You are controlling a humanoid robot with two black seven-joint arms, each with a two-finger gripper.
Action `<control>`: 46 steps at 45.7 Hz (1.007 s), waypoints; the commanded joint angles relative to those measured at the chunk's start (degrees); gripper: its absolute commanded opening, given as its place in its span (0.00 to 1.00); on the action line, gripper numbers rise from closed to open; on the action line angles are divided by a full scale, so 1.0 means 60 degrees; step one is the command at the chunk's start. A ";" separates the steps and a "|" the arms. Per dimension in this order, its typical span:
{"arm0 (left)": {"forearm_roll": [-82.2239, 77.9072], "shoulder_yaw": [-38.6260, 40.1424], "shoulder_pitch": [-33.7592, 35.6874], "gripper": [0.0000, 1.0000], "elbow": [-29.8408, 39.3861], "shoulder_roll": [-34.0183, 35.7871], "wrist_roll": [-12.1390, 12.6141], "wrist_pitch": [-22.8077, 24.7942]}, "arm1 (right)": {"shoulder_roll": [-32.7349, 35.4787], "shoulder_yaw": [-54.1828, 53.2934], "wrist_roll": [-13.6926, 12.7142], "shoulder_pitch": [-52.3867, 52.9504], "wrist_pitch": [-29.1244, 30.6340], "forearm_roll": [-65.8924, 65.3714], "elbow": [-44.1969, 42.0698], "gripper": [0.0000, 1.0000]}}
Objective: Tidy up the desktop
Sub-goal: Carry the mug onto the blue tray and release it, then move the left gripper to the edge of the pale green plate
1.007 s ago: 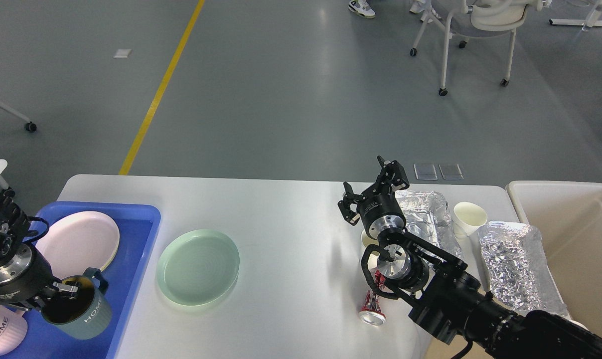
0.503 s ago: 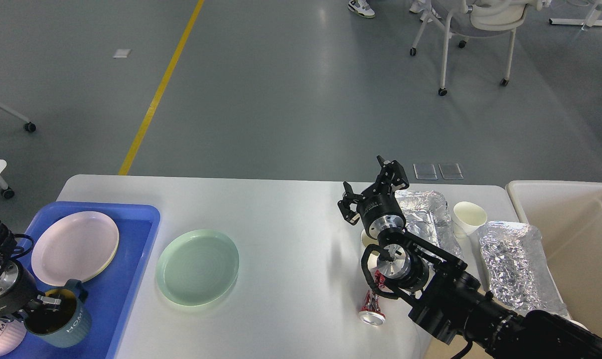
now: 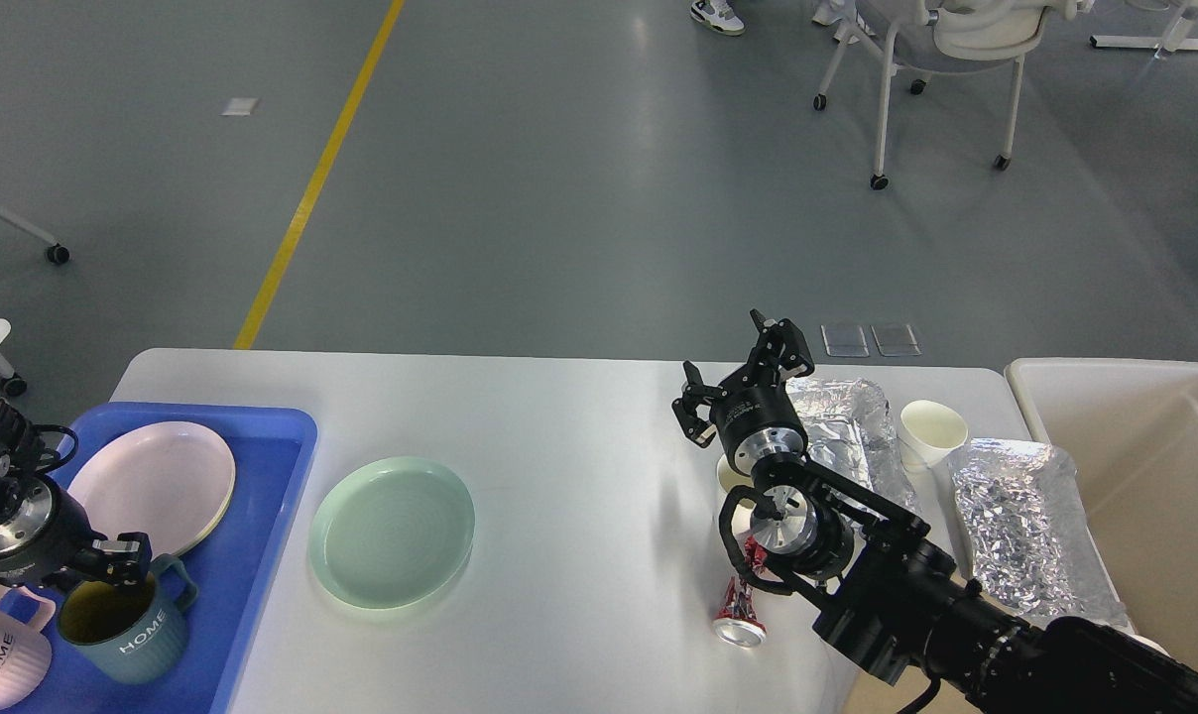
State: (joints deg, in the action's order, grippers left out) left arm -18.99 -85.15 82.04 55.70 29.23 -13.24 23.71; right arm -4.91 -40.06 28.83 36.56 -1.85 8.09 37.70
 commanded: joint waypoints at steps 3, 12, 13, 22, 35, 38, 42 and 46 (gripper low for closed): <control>0.0001 0.0011 0.0037 0.87 -0.0025 0.0035 -0.0005 0.0061 | -0.0002 -0.0004 0.0000 0.0000 0.0000 0.0000 0.0000 1.00; -0.0014 0.0011 0.0228 0.94 -0.0025 0.0138 -0.0048 0.0236 | -0.0001 -0.0004 0.0000 0.0000 0.0000 0.0000 0.0000 1.00; -0.0014 0.0011 0.0286 0.95 -0.0025 0.0167 -0.0049 0.0310 | 0.0013 -0.0004 0.0000 0.0000 0.0000 0.0000 0.0000 1.00; -0.0029 0.0011 0.1048 0.96 -0.0040 0.0226 -0.0034 0.1774 | 0.0013 -0.0004 0.0000 0.0000 0.0000 0.0000 0.0000 1.00; -0.0029 0.0041 0.1779 0.97 -0.0084 0.0226 -0.0049 0.3195 | -0.0002 -0.0004 0.0000 0.0000 0.0000 0.0000 0.0000 1.00; -0.0029 0.0070 0.2189 0.97 -0.0084 0.0226 -0.0049 0.3561 | -0.0002 -0.0004 0.0000 0.0000 0.0000 0.0000 0.0000 1.00; 0.0001 0.0318 0.2834 0.97 -0.0084 0.0255 -0.0063 0.4147 | -0.0002 -0.0004 0.0000 0.0000 0.0000 0.0000 0.0000 1.00; 0.0001 0.0918 0.3376 0.97 -0.0084 0.0284 -0.0063 0.4776 | -0.0002 -0.0004 0.0000 0.0000 0.0000 0.0000 0.0000 1.00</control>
State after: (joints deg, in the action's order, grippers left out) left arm -19.11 -83.42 98.03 55.19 30.71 -13.59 47.70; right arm -4.91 -40.06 28.83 36.56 -1.85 8.09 37.70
